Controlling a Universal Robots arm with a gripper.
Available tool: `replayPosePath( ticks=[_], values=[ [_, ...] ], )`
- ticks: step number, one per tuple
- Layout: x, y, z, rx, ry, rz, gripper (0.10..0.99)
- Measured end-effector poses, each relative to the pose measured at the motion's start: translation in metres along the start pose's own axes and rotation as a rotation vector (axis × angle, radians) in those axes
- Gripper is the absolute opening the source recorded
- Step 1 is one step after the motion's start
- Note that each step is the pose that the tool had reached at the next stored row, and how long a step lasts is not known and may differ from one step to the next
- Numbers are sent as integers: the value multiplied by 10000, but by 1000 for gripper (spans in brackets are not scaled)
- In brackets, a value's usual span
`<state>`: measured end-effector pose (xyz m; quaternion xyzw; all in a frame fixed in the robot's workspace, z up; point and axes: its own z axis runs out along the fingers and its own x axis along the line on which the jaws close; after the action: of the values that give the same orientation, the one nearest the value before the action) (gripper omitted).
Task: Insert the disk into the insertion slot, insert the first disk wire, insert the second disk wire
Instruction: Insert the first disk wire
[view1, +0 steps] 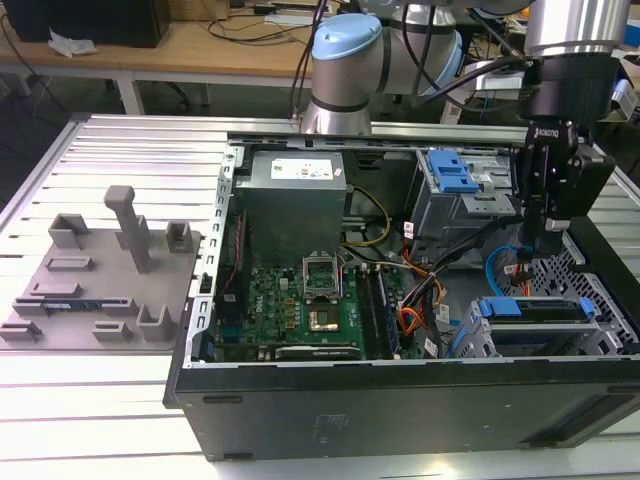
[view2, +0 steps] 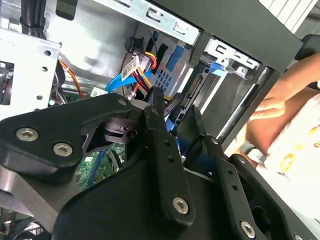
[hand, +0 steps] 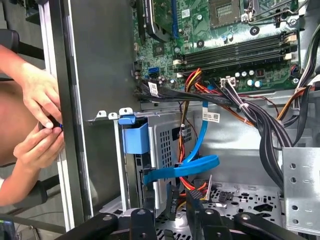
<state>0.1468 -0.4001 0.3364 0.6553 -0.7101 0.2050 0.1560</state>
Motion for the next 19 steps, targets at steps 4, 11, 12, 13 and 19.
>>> replayPosePath(
  ticks=[4, 11, 12, 13, 19],
  values=[
    [-37, 3, -8, 76, 53, 28, 380],
    [-67, 24, 4, 96, 269, 19, 380],
    [-68, 24, 6, 98, 282, 18, 380],
    [-70, 24, 8, 99, 298, 17, 380],
    [-80, 26, 22, 111, 424, 10, 235]
  ],
)
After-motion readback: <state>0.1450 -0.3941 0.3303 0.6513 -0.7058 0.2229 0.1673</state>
